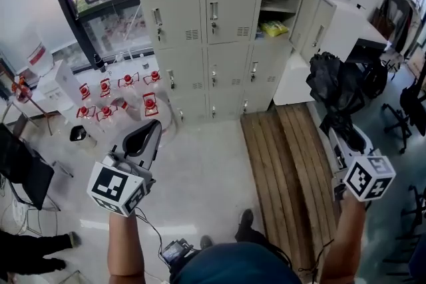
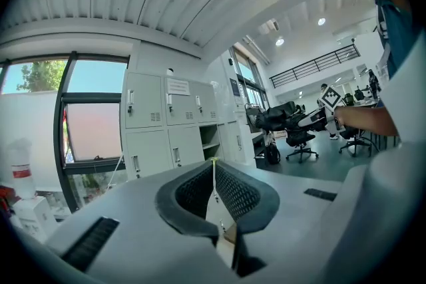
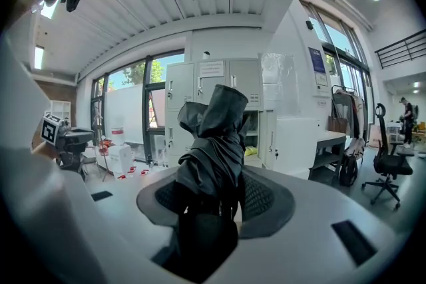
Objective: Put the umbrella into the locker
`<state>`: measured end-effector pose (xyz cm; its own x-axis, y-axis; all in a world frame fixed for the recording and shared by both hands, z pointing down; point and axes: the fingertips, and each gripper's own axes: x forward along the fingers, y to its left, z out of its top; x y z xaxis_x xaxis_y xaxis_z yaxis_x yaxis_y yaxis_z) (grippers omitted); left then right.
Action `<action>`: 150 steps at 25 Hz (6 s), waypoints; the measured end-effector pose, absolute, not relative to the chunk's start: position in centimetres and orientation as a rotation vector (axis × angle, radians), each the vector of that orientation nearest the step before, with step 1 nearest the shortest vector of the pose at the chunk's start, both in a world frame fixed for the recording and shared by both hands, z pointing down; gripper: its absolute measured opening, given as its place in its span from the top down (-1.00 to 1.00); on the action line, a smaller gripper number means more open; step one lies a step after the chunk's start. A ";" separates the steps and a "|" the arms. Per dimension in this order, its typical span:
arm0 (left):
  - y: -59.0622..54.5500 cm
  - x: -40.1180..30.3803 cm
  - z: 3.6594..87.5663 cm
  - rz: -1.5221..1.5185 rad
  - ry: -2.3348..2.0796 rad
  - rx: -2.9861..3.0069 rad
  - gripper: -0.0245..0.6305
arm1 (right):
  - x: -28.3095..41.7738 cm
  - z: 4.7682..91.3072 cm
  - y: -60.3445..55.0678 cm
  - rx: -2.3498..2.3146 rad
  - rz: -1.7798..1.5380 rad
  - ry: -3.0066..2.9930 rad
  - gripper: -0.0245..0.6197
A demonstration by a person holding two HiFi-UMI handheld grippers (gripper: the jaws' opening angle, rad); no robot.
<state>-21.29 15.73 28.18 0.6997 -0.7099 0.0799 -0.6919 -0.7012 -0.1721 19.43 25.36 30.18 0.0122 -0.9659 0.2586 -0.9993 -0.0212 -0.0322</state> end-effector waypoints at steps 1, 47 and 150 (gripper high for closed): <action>15.1 -21.0 27.9 -0.221 1.173 -2.765 0.84 | 20.0 30.1 24.1 2.100 0.312 -2.097 0.29; -9.1 -1.2 27.3 -0.250 0.987 -2.832 0.84 | 35.2 30.1 3.8 2.172 0.357 -2.064 0.29; -44.6 -0.5 37.3 -0.463 1.431 -2.836 0.84 | 45.9 35.7 -64.3 1.910 0.487 -2.054 0.24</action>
<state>-0.54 -44.56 37.29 0.5616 -0.7769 0.2847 -0.7965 -0.6008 -0.0682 45.94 -64.29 35.75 -0.0756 -0.8977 0.4342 -0.9970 0.0615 -0.0465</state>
